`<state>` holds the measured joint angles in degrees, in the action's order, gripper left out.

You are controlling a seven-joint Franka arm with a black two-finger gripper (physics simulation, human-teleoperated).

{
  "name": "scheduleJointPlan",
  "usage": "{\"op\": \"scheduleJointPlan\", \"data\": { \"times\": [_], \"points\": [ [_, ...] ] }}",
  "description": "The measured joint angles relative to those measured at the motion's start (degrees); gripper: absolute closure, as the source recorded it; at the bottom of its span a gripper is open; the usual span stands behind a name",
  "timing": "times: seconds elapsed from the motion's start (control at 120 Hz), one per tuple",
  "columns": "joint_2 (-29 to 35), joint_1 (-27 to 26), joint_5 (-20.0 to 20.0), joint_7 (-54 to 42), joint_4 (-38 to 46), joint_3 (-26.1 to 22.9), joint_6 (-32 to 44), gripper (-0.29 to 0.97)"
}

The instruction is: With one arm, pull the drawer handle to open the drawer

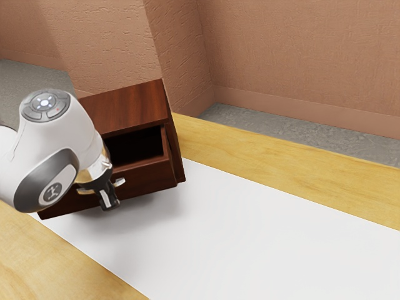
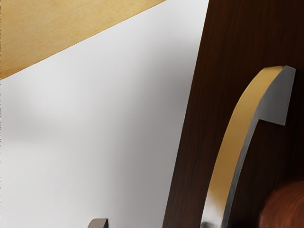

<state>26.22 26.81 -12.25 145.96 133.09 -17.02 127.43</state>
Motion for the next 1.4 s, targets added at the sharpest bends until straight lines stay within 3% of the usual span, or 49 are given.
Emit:
{"op": "scheduleJointPlan", "data": {
  "times": [0.983, 1.4],
  "points": [
    [1.6, 0.0, -0.1, 2.6, 1.0, -1.7, -0.1, 0.43],
    [1.6, 0.2, 4.8, 2.7, -1.3, -1.7, -3.9, 0.41]
  ]
}}
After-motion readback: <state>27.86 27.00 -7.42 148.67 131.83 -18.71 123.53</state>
